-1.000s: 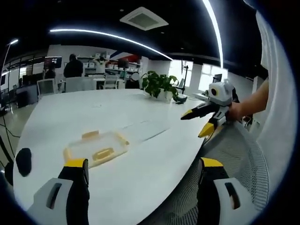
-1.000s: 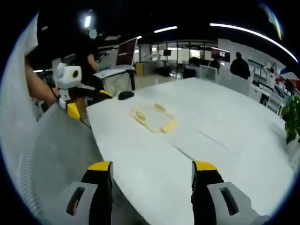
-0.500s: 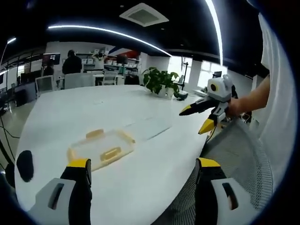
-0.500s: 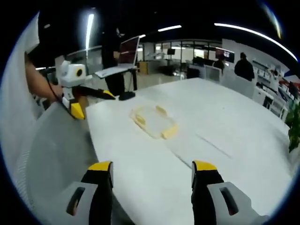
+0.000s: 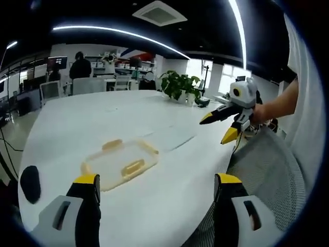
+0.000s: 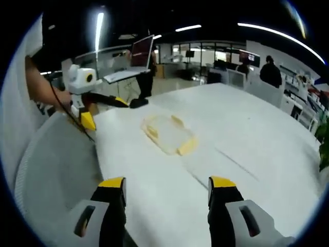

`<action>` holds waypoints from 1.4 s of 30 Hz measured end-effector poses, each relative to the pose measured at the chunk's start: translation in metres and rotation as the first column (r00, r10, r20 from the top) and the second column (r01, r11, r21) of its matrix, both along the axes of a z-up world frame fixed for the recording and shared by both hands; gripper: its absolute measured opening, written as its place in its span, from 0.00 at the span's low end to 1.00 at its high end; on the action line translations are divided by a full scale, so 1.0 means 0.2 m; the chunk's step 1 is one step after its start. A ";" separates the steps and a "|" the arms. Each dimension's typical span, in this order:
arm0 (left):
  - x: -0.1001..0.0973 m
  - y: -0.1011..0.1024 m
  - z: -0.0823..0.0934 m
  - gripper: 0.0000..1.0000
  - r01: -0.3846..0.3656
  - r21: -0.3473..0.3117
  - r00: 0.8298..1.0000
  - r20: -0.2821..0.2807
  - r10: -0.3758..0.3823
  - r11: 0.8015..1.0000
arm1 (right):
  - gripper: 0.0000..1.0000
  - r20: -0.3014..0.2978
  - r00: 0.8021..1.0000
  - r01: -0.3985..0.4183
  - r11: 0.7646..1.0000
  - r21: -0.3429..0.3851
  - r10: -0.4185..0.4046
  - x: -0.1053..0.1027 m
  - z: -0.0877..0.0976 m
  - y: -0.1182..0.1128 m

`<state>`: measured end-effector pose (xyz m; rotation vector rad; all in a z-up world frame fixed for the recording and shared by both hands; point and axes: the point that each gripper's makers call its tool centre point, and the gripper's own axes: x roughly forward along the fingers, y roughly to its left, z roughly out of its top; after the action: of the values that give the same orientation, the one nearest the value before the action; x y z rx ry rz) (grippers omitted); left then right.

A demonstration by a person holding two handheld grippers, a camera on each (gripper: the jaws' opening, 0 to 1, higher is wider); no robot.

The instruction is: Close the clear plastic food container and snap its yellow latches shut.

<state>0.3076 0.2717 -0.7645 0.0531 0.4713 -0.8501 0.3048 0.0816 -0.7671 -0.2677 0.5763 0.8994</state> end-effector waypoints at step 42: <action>0.21 0.14 -0.07 0.90 0.097 0.121 0.995 0.026 -0.101 0.988 | 0.59 -0.003 0.991 -0.137 0.986 -0.090 0.137 0.21 -0.04 0.16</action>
<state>0.3498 0.2993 -0.7794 0.2010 0.4923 -0.9164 0.3466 0.1137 -0.7754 -0.3940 0.6020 1.0066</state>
